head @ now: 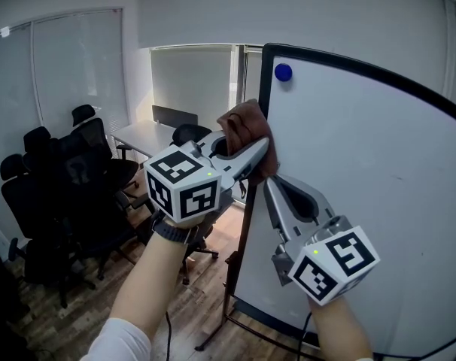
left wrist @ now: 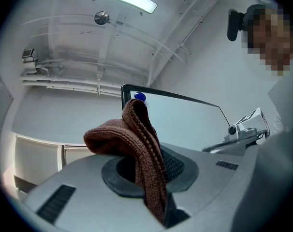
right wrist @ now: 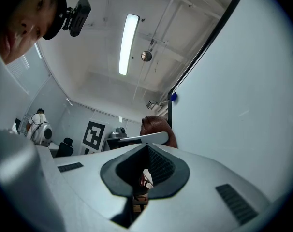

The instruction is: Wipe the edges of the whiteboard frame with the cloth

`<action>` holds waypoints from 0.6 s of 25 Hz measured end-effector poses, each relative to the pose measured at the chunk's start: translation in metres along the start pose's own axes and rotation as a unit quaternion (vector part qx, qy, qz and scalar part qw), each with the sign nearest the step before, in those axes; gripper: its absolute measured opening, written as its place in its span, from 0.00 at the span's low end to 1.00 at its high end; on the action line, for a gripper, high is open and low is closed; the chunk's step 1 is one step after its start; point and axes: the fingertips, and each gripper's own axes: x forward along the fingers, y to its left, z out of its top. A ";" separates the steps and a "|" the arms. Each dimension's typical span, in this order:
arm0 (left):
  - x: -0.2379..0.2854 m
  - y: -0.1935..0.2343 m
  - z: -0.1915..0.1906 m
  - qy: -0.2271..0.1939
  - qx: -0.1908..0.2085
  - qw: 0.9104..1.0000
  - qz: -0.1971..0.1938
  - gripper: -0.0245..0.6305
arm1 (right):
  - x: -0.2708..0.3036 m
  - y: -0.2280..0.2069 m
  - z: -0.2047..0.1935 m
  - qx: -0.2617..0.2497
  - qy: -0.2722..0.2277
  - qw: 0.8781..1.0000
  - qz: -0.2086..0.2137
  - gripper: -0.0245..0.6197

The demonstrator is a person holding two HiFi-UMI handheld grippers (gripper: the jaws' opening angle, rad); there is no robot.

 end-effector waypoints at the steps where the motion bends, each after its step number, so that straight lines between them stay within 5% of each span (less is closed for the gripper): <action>1: 0.001 0.001 -0.001 0.001 -0.003 1.000 0.002 0.14 | 0.001 -0.001 0.002 0.002 0.003 1.000 0.001 0.04; 15: -0.036 -0.029 -0.108 -0.005 -0.037 0.999 0.022 0.14 | -0.034 0.010 -0.087 0.034 0.044 0.998 0.009 0.04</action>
